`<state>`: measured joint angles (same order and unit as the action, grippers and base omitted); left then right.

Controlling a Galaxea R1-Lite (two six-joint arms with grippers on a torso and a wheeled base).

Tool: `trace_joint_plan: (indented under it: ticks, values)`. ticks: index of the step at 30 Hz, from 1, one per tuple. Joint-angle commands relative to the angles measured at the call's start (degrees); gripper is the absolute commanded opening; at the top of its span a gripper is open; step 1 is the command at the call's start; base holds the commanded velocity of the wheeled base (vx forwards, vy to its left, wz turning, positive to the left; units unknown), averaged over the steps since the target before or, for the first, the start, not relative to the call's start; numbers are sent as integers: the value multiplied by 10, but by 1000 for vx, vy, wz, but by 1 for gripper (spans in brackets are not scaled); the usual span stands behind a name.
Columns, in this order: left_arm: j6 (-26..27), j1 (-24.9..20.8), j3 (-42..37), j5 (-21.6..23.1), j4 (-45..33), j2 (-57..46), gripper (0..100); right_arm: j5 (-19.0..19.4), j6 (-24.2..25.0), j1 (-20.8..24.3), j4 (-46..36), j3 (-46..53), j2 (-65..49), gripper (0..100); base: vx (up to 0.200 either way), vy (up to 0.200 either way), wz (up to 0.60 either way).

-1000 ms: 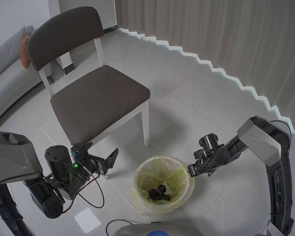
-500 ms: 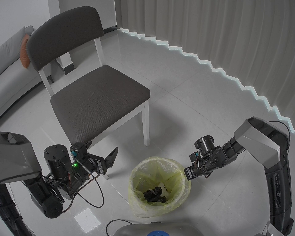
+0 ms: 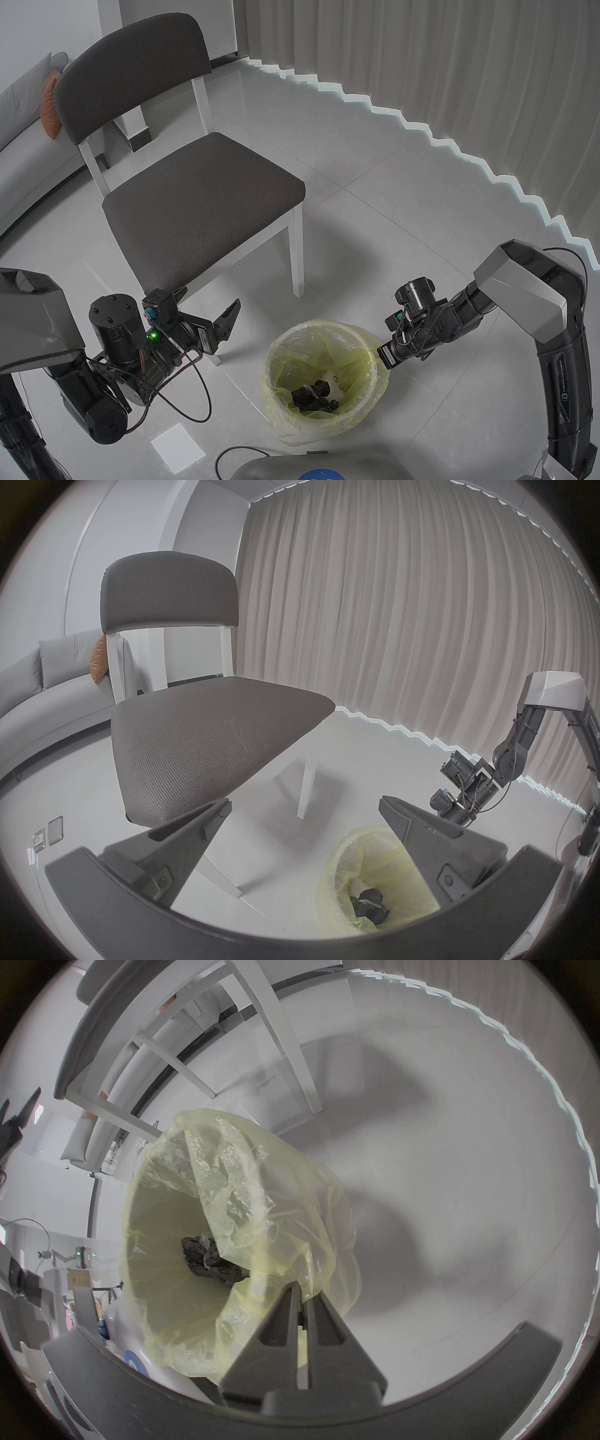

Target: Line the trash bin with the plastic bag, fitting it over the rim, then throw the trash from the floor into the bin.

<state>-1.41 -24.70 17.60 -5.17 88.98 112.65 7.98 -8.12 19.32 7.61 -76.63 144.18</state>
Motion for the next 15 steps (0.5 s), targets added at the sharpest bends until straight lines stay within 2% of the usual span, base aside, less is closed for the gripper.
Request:
trace_joint_plan:
  ticks: [1,15]
  values:
    - [0,0,0,0,7,-2,100,-8,-9,3,1,2,7,0,0,0,0]
    - [1,0,0,0,7,-4,100,-10,-10,33,2,-4,9,0,0,0,0]
